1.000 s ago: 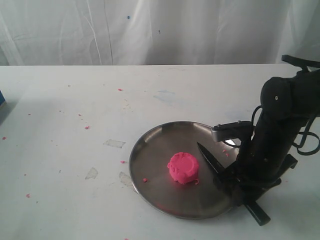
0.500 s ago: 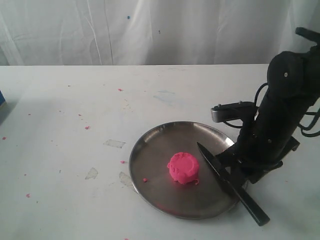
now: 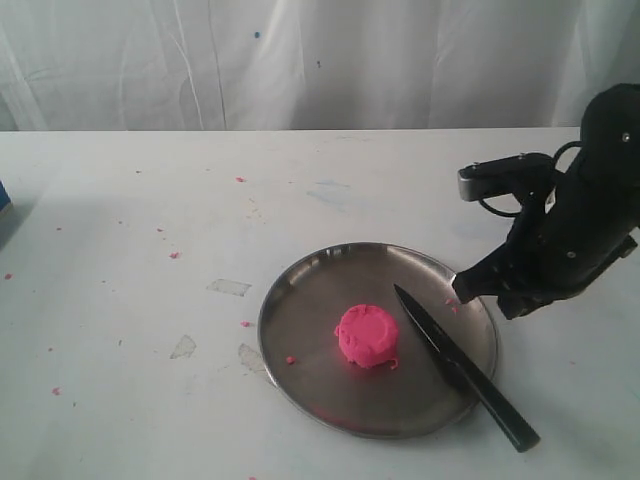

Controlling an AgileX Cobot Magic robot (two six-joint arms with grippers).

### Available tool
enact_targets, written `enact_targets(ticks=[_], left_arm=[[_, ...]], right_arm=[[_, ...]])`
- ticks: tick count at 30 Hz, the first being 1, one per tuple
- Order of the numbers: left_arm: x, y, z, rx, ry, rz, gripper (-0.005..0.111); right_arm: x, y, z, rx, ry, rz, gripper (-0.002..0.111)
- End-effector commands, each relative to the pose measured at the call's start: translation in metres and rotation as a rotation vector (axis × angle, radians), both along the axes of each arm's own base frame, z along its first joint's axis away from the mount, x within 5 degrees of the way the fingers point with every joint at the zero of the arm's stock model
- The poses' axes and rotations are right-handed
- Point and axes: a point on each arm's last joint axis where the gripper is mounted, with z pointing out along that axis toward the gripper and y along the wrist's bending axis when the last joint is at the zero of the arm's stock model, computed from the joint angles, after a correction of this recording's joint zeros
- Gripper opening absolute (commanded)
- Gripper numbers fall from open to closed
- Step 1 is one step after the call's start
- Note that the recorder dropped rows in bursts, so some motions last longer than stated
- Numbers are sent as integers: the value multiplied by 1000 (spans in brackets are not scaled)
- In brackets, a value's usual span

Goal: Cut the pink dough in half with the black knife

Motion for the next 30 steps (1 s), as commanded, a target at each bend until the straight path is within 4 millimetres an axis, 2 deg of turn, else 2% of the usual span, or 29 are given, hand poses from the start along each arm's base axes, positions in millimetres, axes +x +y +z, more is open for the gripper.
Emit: enact_targets(ticks=[1,5,8,12,15,18,22,24,27,30], left_arm=[[0,0,1,1,-10,5,0],[0,0,1,1,-10,5,0],[0,0,1,1,-10,5,0],[0,0,1,1,-10,5,0],[0,0,1,1,-10,5,0],[0,0,1,1,-10,5,0],[0,0,1,1,-10,5,0],[0,0,1,1,-10,5,0],[0,0,1,1,-10,5,0],[0,0,1,1,-10,5,0]], right_arm=[[1,-16,-6,8,-36,-66,0],[5,-29,-10,40,-75,-140,0],[7,-54,-18,67,-89,-255,0],[-11,-93,-46,76,91,-434,0],[-19,-114,-53,170,71,-542,0],[-21,-115,-48,366,55,-526,0],[-26,-95,-35,758,114,-254,0],[-29,-85,-30,901,150,-130,0],[-30,-82,-35,906,159,-75,0],[-29,-90,-44,778,149,-111,0]])
